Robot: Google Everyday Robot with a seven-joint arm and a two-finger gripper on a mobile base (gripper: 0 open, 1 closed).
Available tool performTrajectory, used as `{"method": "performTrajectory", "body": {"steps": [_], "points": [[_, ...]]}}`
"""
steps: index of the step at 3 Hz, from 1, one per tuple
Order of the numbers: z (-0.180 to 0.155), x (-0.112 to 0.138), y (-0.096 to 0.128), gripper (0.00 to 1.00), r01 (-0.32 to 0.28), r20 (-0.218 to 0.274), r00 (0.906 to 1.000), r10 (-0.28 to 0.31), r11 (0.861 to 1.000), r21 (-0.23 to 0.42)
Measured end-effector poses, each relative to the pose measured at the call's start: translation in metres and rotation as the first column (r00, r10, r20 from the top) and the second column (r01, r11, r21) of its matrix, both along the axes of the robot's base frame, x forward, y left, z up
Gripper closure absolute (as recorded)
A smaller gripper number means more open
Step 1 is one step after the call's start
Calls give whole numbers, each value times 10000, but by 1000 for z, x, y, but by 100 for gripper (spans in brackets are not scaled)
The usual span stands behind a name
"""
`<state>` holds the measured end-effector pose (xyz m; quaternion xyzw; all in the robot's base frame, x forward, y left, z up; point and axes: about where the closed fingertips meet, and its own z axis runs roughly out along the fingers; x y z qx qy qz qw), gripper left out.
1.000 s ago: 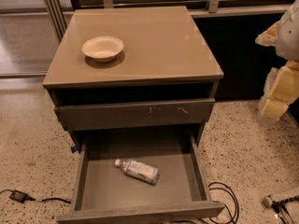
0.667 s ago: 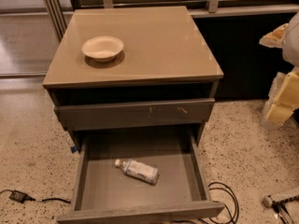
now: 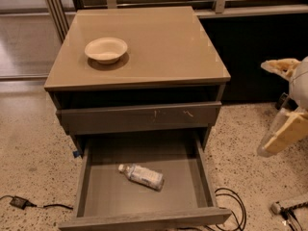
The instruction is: Pick blue plastic bottle from middle drawer and place on counter
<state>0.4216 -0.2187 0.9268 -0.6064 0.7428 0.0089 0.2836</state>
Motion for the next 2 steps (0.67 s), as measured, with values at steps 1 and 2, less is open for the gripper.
{"method": "performTrajectory", "body": {"steps": [1, 2], "points": [[-41, 10, 2, 0, 324, 151, 9993, -353, 9860, 1634], [-79, 22, 17, 0, 526, -164, 9986, -501, 9686, 2431]]}}
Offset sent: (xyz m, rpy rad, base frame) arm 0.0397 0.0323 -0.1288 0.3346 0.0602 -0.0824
